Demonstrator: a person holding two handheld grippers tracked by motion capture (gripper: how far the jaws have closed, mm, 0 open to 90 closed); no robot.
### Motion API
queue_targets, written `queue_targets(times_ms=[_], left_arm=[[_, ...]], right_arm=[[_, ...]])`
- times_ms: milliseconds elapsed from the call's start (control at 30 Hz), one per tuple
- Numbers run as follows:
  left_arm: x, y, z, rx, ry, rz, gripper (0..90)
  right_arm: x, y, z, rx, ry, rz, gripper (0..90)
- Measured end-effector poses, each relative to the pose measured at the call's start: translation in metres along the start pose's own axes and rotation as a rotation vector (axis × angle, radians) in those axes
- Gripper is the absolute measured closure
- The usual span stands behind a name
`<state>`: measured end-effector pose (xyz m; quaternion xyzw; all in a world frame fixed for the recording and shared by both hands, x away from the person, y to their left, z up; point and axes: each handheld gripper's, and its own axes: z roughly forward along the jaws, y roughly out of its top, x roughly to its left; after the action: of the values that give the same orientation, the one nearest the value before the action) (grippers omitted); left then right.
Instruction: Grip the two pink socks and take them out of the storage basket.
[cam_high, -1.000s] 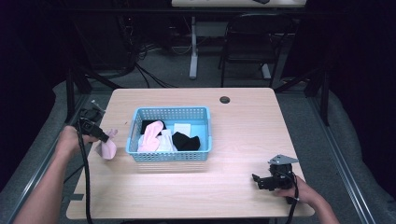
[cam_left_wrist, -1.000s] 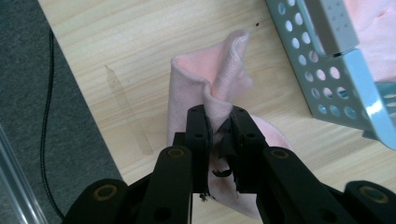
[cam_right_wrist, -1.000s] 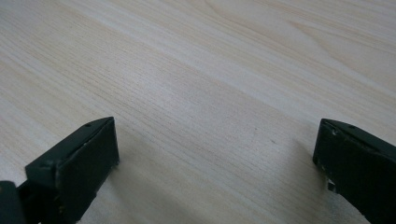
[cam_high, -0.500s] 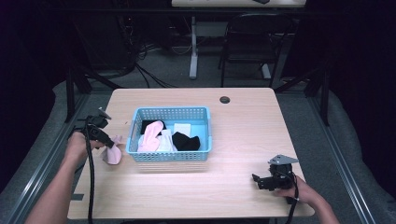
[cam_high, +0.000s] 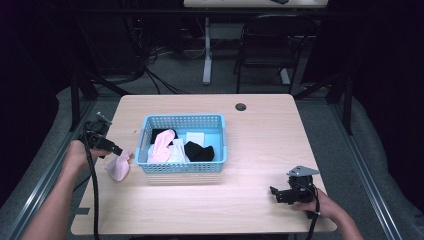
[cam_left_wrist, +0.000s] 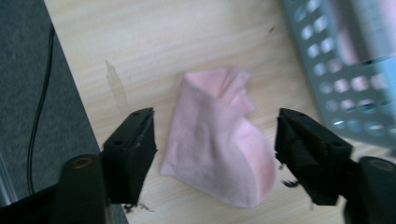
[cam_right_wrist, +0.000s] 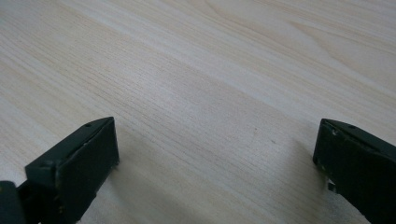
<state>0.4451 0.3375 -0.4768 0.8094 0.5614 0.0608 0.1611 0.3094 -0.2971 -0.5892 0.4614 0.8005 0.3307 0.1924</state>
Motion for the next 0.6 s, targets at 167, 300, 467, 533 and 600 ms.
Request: queue_targets(times_ms=[167, 300, 467, 533, 600], left_arm=[[-0.021, 0.012, -0.027, -0.083, 0.006, 0.058, 12.5], [-0.033, 0.019, -0.034, -0.104, 0.000, 0.078, 4.8], [-0.053, 0.029, -0.034, -0.134, -0.015, 0.130, 0.0], [-0.061, 0.032, -0.032, -0.146, -0.048, 0.151, 0.1], [-0.068, 0.035, -0.028, -0.151, -0.063, 0.167, 0.0]], right_arm=[[0.000, 0.000, 0.000, -0.001, 0.001, 0.000, 0.0], [0.000, 0.000, 0.000, -0.001, -0.001, -0.001, 0.0], [0.000, 0.000, 0.000, -0.001, -0.001, -0.001, 0.0], [0.000, 0.000, 0.000, -0.001, -0.001, -0.001, 0.0], [0.000, 0.000, 0.000, -0.001, -0.001, -0.001, 0.0]])
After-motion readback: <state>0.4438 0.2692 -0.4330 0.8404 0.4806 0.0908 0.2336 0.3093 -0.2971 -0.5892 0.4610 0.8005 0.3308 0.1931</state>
